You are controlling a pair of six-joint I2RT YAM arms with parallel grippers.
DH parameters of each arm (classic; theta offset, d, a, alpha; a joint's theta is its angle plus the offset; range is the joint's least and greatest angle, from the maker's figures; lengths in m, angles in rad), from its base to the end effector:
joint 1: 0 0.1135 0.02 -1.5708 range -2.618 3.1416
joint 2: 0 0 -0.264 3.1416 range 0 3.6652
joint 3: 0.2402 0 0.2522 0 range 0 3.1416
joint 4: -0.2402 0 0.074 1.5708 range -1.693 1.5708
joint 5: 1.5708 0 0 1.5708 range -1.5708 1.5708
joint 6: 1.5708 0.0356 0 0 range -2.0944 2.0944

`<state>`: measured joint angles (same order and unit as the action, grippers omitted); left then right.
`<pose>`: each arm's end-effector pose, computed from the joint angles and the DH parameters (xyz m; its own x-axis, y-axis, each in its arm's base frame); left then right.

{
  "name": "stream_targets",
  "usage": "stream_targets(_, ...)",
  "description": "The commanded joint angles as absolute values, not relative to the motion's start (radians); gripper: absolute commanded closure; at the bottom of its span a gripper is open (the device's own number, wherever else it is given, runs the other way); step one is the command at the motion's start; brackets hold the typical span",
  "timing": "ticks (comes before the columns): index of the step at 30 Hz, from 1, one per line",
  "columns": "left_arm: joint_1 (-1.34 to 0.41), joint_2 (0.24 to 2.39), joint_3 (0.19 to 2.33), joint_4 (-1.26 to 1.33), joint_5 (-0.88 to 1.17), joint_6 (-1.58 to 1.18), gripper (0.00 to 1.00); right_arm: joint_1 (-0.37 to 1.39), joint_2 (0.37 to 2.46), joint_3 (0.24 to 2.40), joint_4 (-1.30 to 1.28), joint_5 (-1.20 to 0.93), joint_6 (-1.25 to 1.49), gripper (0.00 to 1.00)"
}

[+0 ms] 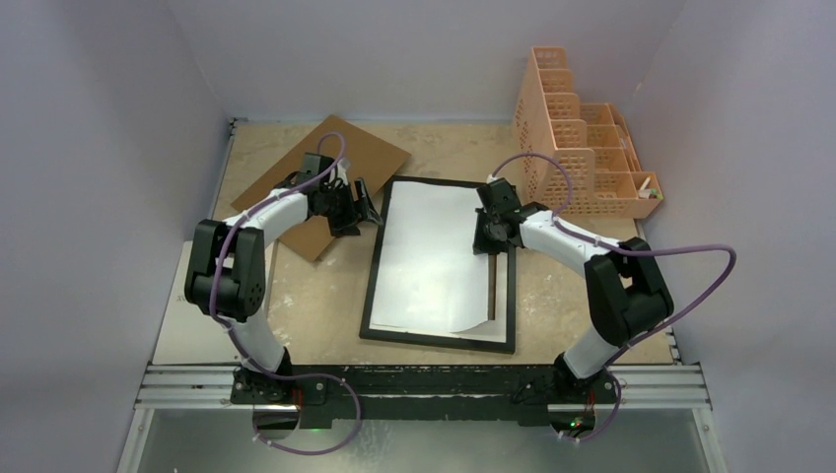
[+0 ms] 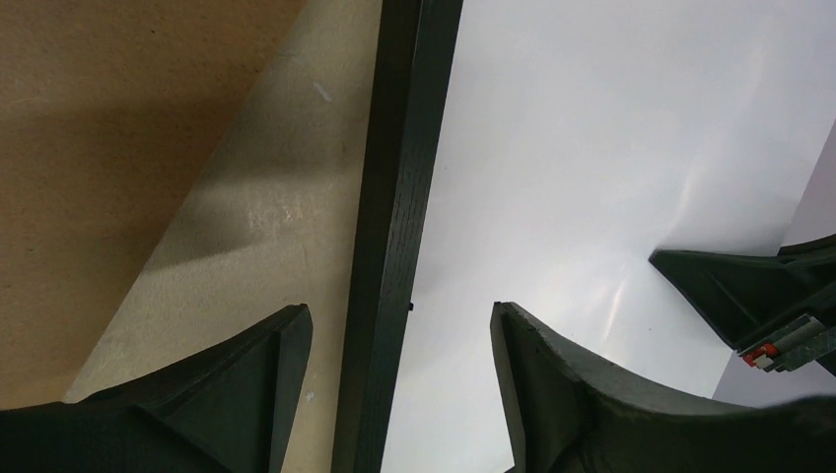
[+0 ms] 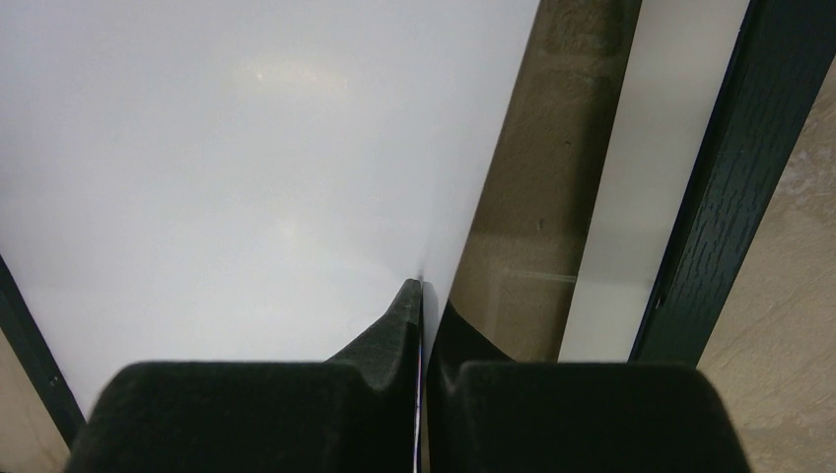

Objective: Put the photo into the frame

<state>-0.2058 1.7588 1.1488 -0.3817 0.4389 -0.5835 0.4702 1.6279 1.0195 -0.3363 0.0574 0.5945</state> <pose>0.3519 -0.0889 0.1928 -0.9111 -0.3193 -0.2608 -0.1070 0.7941 -0.5983 0.2992 0.1498 0.1975 -0.8350 0.2029 -0.5115 0.0547 0.9556 0.2897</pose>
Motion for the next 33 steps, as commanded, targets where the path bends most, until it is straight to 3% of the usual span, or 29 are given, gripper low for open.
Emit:
stream_targets(1, -0.212, 1.763, 1.147, -0.35, 0.439, -0.581, 0.31, 0.47, 1.594, 1.036, -0.33, 0.073, 0.613, 0.83)
stream_targets(8, -0.212, 1.769, 1.167, -0.367, 0.42, -0.567, 0.31, 0.469, 1.583, 1.035, -0.367, 0.135, 0.603, 0.5)
stream_targets(15, -0.212, 1.772, 1.183, -0.388, 0.4, -0.552, 0.31, 0.469, 1.546, 1.029, -0.452, 0.238, 0.566, 0.26)
stream_targets(25, -0.212, 1.793, 1.184, -0.381, 0.424, -0.55, 0.3, 0.469, 1.495, 1.035, -0.522, 0.393, 0.626, 0.25)
stream_targets(33, -0.212, 1.76, 1.275, -0.466, 0.315, -0.487, 0.3, 0.471, 1.46, 1.106, -0.367, 0.274, 0.565, 0.25)
